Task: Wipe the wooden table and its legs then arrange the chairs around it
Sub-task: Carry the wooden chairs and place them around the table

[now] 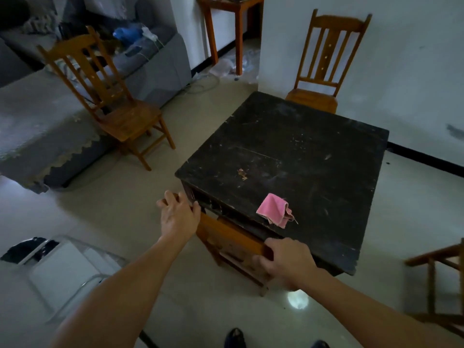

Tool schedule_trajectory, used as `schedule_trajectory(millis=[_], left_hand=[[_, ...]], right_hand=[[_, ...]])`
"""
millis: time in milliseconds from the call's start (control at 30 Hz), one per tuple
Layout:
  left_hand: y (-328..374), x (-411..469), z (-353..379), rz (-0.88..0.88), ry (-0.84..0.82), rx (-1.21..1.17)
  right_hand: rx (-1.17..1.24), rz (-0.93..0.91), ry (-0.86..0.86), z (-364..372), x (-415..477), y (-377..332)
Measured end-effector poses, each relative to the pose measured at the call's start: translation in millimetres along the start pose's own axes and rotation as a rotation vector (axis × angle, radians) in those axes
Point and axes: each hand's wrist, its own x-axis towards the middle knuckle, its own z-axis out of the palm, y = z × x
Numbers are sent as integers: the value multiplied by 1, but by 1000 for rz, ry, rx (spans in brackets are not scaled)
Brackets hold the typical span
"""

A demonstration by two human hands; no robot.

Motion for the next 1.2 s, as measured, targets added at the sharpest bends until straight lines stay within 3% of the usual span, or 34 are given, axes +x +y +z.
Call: schedule_trajectory(millis=[200,333,667,933,1100,1200], left_hand=[[-6,28,-2,18,58,89],[-7,24,-6,36,62,-1],[-44,17,-26,164,88,106],[-66,7,-28,190,50,272],[-48,-6,-35,274,6,479],[-14,-21,-30,375,41,464]], right_hand=[[28,61,19,-6,21,-13],[-79,114,-6,-5,24,-18],[-107,44,-88,13,-1,-40],[-142,-6,-44,49,-22,-69],[-21,-46,-56,40,-33,-62],[135,-115,15,32,-43,-41]])
